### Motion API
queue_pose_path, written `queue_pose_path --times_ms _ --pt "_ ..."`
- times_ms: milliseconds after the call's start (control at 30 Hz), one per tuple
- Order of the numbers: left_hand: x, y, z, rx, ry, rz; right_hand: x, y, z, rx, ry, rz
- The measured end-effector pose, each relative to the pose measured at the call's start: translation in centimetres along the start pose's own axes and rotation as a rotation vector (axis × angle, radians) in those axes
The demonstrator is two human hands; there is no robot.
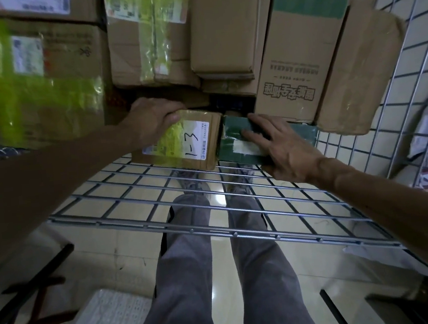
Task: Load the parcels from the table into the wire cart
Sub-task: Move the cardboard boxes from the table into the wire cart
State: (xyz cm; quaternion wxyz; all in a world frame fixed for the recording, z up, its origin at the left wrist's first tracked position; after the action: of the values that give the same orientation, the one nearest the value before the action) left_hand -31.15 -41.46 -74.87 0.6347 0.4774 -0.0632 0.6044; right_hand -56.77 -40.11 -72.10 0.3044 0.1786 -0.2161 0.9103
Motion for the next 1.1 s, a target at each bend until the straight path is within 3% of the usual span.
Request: queue_pose_path --times_ms 233,367,600,767,1100 --pt "0.5 -0.6 -0.9 -0.176 0.136 -0.022 -0.4 -0.6 -1.4 0.096 -0.014 0.025" --pt "2.1 1.2 -1.8 -0.325 0.008 -0.095 -0.3 -0.8 -1.3 0.184 -0.02 0.013" --pt "1.3 2.3 -2.3 -0.581 -0.076 -0.02 -0.1 -0.8 -1.6 0.125 -0.029 -0.016" --pt "1.8 2.4 -2.9 -0.663 -0.015 -0.02 1.6 0.4 -1.7 0.036 0.004 -0.084" --pt "0.8 3.0 -2.9 -0.582 -0.127 0.072 0.9 0.3 -0.9 0.012 -0.13 -0.131"
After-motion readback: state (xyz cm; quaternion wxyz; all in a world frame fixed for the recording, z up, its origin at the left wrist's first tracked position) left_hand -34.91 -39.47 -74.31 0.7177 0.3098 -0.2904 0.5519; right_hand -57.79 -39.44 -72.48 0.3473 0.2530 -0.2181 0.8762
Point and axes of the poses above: each hand's wrist, its own x-axis away from the middle knuckle, its own z-axis out of the back of the hand, y = z × x, the point moved 7 cm from there along -x, towards the middle knuckle, and after that the axes turned 6 degrees about x, right-handed, at the moved point
